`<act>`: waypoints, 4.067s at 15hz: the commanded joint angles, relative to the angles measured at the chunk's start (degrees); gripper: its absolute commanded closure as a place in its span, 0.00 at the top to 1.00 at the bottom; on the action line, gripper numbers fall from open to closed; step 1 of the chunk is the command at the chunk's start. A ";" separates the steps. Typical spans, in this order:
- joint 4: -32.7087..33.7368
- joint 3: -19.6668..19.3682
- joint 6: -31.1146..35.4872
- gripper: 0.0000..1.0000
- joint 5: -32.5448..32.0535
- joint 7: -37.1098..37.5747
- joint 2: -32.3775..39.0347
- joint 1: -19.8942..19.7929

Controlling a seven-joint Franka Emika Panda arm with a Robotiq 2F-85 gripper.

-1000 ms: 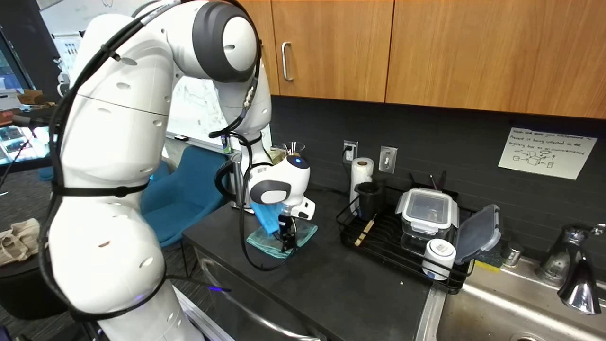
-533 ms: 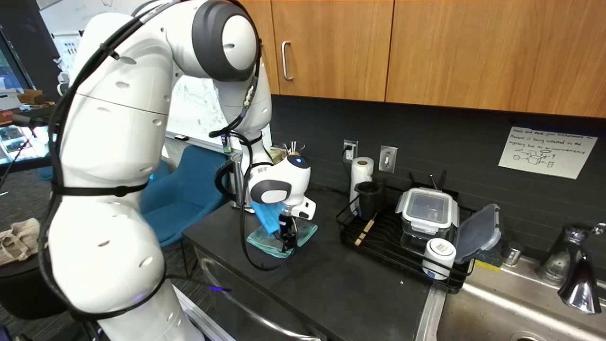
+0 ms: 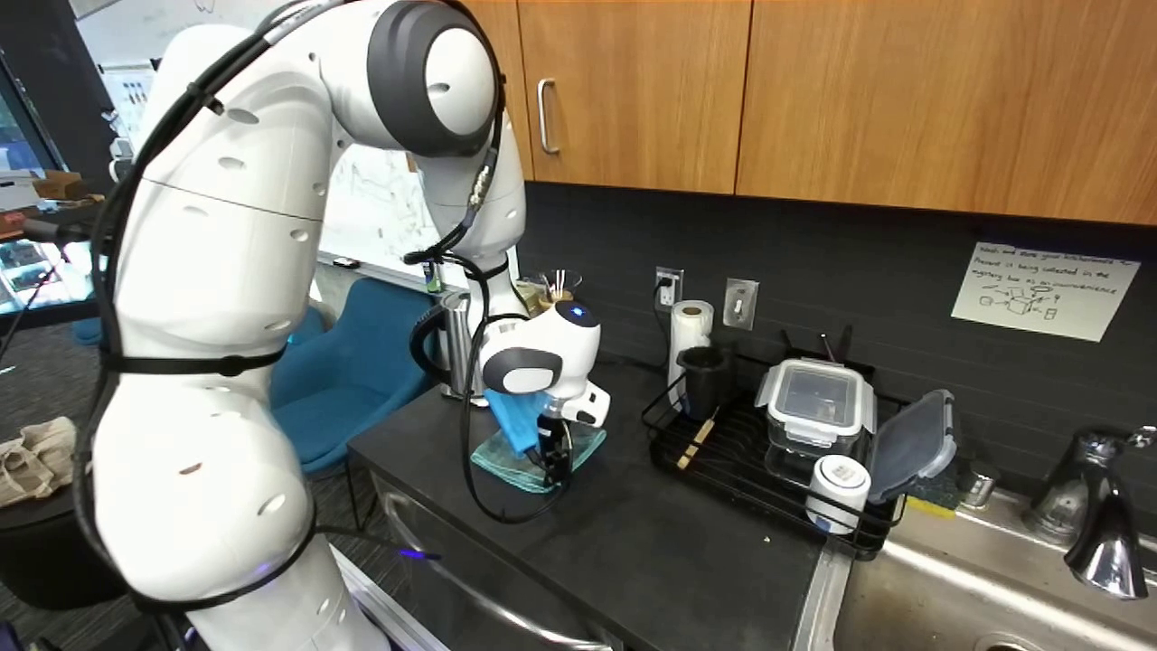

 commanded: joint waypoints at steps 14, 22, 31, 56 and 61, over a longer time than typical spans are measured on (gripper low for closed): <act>2.75 0.57 -0.70 1.00 0.48 -1.31 4.00 -2.22; 2.38 -0.17 -0.30 1.00 -0.23 0.06 3.67 -1.35; 2.35 -0.02 -0.17 0.73 0.04 -0.16 3.68 -1.46; 1.23 -2.20 0.01 0.08 -0.09 0.76 2.23 0.82; 0.37 -0.64 -0.38 0.51 1.58 0.43 1.02 -0.12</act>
